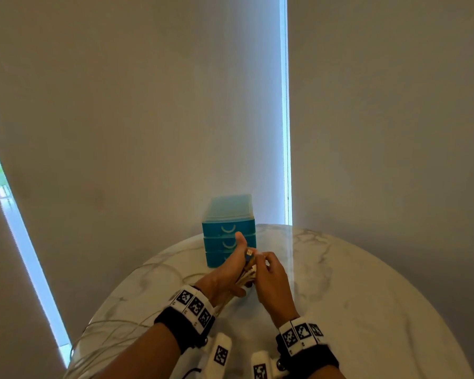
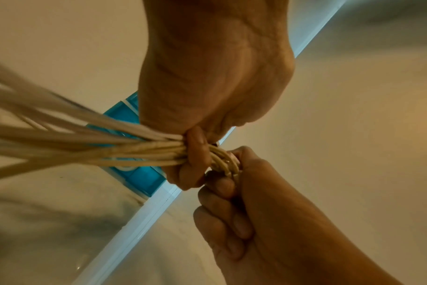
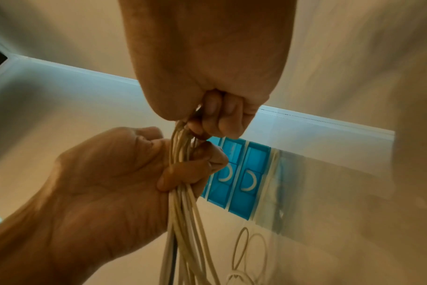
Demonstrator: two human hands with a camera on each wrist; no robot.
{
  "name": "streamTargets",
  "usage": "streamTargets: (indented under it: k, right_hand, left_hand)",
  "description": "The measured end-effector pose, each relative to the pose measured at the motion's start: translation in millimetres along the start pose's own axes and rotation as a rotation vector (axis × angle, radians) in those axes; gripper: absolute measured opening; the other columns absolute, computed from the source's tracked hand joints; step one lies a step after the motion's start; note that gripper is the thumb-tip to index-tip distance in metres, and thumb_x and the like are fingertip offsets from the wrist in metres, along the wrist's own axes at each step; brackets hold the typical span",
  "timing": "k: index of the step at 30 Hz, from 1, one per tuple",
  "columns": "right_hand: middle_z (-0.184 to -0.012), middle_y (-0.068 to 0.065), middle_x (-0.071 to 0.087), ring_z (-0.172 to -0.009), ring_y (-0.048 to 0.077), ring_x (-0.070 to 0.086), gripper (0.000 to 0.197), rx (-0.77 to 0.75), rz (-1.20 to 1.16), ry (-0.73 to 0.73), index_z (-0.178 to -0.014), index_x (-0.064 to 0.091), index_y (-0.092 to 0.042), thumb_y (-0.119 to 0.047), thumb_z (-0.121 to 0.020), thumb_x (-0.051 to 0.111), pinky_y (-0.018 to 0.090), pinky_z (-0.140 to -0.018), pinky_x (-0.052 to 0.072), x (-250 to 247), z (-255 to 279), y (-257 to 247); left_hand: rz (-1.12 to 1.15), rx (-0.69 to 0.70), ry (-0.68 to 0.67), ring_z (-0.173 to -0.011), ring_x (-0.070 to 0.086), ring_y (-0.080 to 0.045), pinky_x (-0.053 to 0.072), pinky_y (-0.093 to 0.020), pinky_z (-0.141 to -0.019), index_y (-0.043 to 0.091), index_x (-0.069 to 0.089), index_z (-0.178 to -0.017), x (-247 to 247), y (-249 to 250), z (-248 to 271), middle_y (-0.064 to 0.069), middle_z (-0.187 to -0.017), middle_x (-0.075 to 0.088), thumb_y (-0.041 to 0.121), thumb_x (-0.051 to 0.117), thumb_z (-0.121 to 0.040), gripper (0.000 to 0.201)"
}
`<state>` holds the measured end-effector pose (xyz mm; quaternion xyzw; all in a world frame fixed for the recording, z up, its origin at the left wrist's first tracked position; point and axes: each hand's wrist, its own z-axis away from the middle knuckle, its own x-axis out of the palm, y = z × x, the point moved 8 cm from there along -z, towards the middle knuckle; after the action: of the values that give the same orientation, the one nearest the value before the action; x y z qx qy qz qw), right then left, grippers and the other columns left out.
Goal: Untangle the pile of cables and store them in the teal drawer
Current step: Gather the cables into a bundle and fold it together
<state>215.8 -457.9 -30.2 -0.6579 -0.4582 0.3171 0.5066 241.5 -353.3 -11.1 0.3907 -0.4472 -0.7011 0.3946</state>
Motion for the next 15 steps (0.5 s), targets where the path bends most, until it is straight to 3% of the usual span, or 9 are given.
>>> streamTargets:
  k: [2,3,4,5,8,10,12,14,15]
  right_hand:
    - [-0.097,0.002,0.075,-0.092,0.018,0.074,0.029,0.027,0.002,-0.033,-0.109,0.065,-0.024,-0.042,-0.113,0.043,0.029,-0.078,0.06,3,0,1]
    - [-0.1,0.0,0.076,-0.093,0.017,0.074,0.03,0.036,-0.001,-0.053,-0.11,0.065,-0.028,-0.046,-0.112,0.042,0.032,-0.082,0.062,5,1,2]
    - [-0.102,-0.003,0.076,-0.094,0.015,0.075,0.033,0.043,0.002,-0.072,-0.111,0.066,-0.032,-0.053,-0.111,0.041,0.035,-0.085,0.064,7,2,1]
    - [-0.101,-0.007,0.076,-0.094,0.014,0.075,0.037,0.053,0.013,-0.085,-0.11,0.066,-0.034,-0.061,-0.108,0.041,0.037,-0.087,0.064,9,2,1]
    - [-0.093,-0.005,0.078,-0.087,0.015,0.078,0.049,0.116,0.015,-0.086,-0.105,0.066,-0.03,-0.075,-0.098,0.047,0.037,-0.081,0.066,8,2,4]
    - [-0.09,0.0,0.078,-0.082,0.016,0.078,0.049,0.134,-0.021,-0.079,-0.106,0.067,-0.023,-0.068,-0.1,0.05,0.03,-0.071,0.064,6,2,5]
    - [-0.09,0.005,0.076,-0.081,0.017,0.076,0.039,0.127,-0.022,-0.05,-0.105,0.066,-0.017,-0.052,-0.108,0.05,0.024,-0.066,0.06,4,1,6]
    - [-0.089,0.008,0.073,-0.082,0.021,0.073,0.032,0.115,-0.023,-0.003,-0.1,0.064,-0.013,-0.038,-0.111,0.048,0.025,-0.067,0.059,2,0,8]
    - [-0.088,0.008,0.072,-0.082,0.022,0.072,0.03,0.103,-0.017,0.018,-0.099,0.064,-0.013,-0.035,-0.111,0.047,0.027,-0.068,0.058,2,0,8]
  left_hand:
    - [0.055,0.009,-0.008,-0.084,0.075,-0.019,0.061,-0.04,-0.097,0.02,0.061,-0.131,-3,0,-4,-0.009,-0.095,0.077,0.086,0.0,-0.091,0.098]
    - [0.055,0.015,-0.026,-0.061,0.068,-0.012,0.063,-0.027,-0.07,0.017,0.062,-0.124,-3,0,-5,-0.004,-0.074,0.072,0.09,0.0,-0.087,0.103]
    - [0.041,0.02,-0.055,-0.051,0.061,-0.011,0.052,-0.02,-0.052,0.014,0.063,-0.121,-2,0,-7,-0.003,-0.065,0.066,0.097,0.002,-0.081,0.111]
    - [0.026,0.028,-0.096,-0.052,0.057,-0.013,0.043,-0.02,-0.05,0.011,0.063,-0.116,1,0,-7,-0.006,-0.067,0.062,0.105,0.006,-0.07,0.12]
    - [0.008,0.038,-0.193,-0.069,0.058,-0.021,0.038,-0.026,-0.058,0.014,0.06,-0.098,10,-2,-10,-0.016,-0.085,0.061,0.116,0.015,-0.046,0.122]
    - [0.001,0.055,-0.168,-0.058,0.054,-0.016,0.039,-0.021,-0.05,0.013,0.055,-0.101,12,1,-13,-0.012,-0.074,0.058,0.11,0.008,-0.064,0.115]
    - [0.041,0.053,-0.114,-0.062,0.063,-0.015,0.048,-0.02,-0.046,0.005,0.054,-0.119,8,3,-19,-0.014,-0.087,0.07,0.099,0.004,-0.08,0.114]
    - [0.046,0.038,-0.067,-0.103,0.075,-0.027,0.065,-0.033,-0.074,0.017,0.053,-0.148,6,3,-25,-0.019,-0.13,0.072,0.099,0.005,-0.08,0.117]
    - [0.0,0.039,-0.058,-0.122,0.07,-0.034,0.062,-0.042,-0.092,0.026,0.049,-0.155,6,5,-23,-0.018,-0.143,0.066,0.1,0.005,-0.078,0.116]
